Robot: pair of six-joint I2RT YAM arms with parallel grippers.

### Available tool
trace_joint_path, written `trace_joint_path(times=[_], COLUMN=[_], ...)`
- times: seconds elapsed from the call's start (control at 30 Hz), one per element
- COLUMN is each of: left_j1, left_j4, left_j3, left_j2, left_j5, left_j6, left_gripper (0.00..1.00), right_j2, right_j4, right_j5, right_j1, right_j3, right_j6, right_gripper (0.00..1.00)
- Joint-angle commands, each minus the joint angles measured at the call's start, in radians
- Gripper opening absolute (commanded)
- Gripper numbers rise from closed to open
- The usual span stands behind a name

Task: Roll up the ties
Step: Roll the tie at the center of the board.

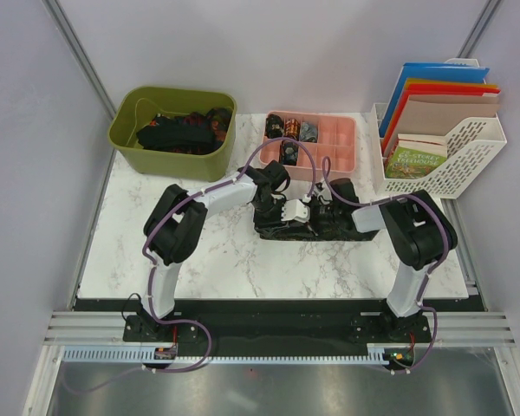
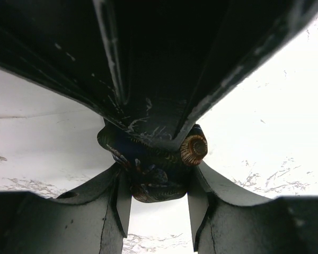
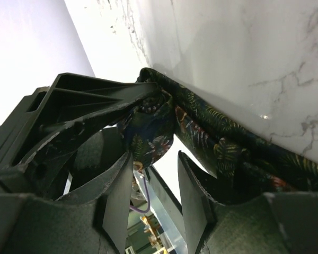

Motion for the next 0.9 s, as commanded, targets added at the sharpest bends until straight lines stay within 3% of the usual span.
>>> trace_joint_path(times=[0.0, 0.23, 0.4, 0.5, 0.53, 0.63, 0.73, 0.87], left_j1=[-0.019, -0.016, -0.012, -0.007, -0.006, -0.004, -0.002, 0.002], left_j4=[-0.02, -0.024, -0.027, -0.027, -0.027, -0.027, -0.027, -0.03], left_j3=[-0.073, -0.077, -0.079, -0.079, -0.08, -0.085, -0.097, -0.102], left_j2=[0.125, 0.124, 0.119, 0.116, 0.116, 0.102, 0.073, 0.013], left_j5=[-0.038, -0.031, -0.029, -0.028, -0.026, -0.024, -0.02, 0.0], left_j6=[0.047, 0.047, 0.048, 0.047, 0.048, 0.048, 0.051, 0.058], left_gripper=[0.17, 0.17, 0.17, 0.17, 0.17, 0.19, 0.22, 0.31], right_j2=[-0.044, 0.037, 0.077, 0.081, 0.079, 0.073, 0.077, 0.091], right_j4=[0.139, 0.318, 0.342, 0.282, 0.264, 0.192, 0.107, 0.0], right_j5=[-0.027, 0.01, 0.019, 0.019, 0.022, 0.042, 0.062, 0.091], right_j1=[-0.007, 0.021, 0.038, 0.036, 0.038, 0.032, 0.019, 0.009], right_j3=[-0.034, -0.056, -0.042, -0.035, -0.03, -0.019, 0.002, 0.028], right_j6=[0.063, 0.136, 0.148, 0.111, 0.084, 0.044, -0.012, -0.094], right_gripper=[0.47, 0.48, 0.45, 0.37, 0.26, 0.09, 0.0, 0.0])
